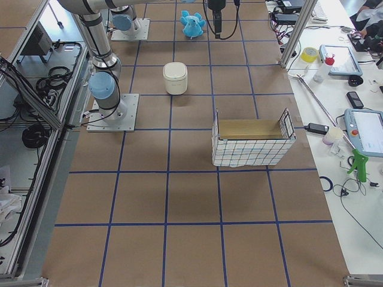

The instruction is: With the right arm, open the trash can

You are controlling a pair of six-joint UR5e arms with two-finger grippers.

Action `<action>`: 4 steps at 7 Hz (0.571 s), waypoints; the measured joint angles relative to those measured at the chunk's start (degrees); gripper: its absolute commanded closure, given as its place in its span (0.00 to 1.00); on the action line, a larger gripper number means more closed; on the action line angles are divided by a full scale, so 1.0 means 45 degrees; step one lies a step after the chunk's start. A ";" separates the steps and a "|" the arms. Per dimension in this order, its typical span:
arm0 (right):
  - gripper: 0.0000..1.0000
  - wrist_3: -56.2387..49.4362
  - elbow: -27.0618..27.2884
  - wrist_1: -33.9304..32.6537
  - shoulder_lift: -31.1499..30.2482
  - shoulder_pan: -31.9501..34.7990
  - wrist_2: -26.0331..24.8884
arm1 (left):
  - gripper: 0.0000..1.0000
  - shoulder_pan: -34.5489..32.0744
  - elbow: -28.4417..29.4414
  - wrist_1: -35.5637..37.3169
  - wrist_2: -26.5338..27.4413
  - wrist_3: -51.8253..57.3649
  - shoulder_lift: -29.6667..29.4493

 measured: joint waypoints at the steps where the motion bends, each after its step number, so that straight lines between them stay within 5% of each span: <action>1: 0.00 -0.0003 0.0001 0.0012 0.0000 0.0004 -0.0011 | 0.00 0.0000 0.0000 0.0000 0.0000 0.0000 0.0000; 3: 0.00 -0.0005 0.0038 0.0036 -0.0001 0.0019 -0.0030 | 0.00 0.0000 0.0000 0.0000 0.0000 0.0000 0.0000; 4: 0.08 -0.0005 0.0120 0.0054 -0.0001 0.0026 -0.0014 | 0.00 0.0000 0.0000 0.0000 0.0000 0.0000 0.0000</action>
